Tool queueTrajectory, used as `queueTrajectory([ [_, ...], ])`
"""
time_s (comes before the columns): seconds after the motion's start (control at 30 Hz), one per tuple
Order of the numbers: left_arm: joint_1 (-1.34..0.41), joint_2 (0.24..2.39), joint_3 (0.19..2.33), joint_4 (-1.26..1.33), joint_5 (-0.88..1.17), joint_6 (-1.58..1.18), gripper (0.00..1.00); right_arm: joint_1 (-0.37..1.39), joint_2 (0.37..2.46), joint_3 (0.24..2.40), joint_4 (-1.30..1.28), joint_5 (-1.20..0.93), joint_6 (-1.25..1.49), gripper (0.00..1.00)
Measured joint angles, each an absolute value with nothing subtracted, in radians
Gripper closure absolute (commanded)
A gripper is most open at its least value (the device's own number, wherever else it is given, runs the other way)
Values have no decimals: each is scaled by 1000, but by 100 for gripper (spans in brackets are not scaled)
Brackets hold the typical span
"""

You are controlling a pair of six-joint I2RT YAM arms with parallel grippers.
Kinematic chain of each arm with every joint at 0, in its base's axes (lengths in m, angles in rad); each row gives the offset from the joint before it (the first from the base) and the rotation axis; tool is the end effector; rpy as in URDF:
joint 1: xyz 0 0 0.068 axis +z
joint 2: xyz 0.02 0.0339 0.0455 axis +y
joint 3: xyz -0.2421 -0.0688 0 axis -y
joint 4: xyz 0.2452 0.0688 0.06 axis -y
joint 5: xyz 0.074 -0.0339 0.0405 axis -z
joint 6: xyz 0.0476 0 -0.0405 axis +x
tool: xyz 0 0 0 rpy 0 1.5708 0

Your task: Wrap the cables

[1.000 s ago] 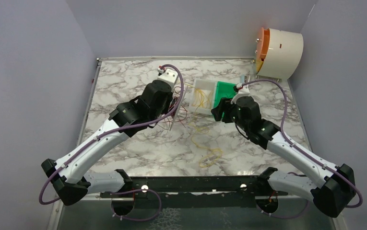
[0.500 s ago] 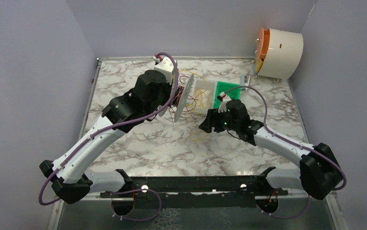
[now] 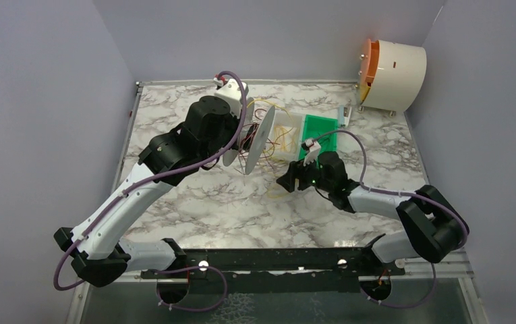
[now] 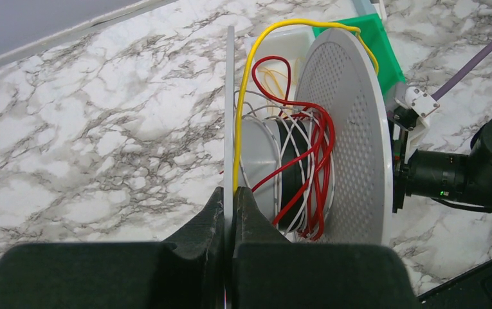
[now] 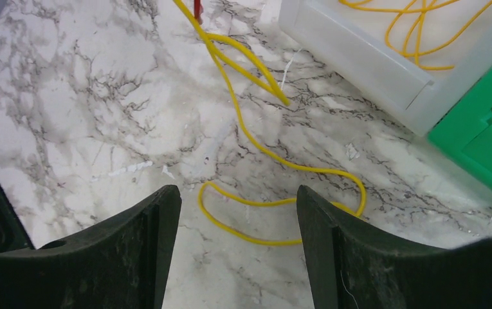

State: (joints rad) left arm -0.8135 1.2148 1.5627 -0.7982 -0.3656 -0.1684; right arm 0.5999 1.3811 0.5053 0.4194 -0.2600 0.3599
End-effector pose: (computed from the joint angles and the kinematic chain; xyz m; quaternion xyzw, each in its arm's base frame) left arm 0.1857 -0.1717 0.4289 0.1724 0.8207 -0.1106 0.5334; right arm 0.2285 0.1711 0.1485 -0.1688 0.8273 0.3397 0.4143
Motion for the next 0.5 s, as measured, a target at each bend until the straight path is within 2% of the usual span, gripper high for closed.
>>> queueTrajectory([
  [0.5, -813, 1215, 1609, -845, -316, -178, 100, 600, 1644, 430, 1027, -295, 215, 30],
])
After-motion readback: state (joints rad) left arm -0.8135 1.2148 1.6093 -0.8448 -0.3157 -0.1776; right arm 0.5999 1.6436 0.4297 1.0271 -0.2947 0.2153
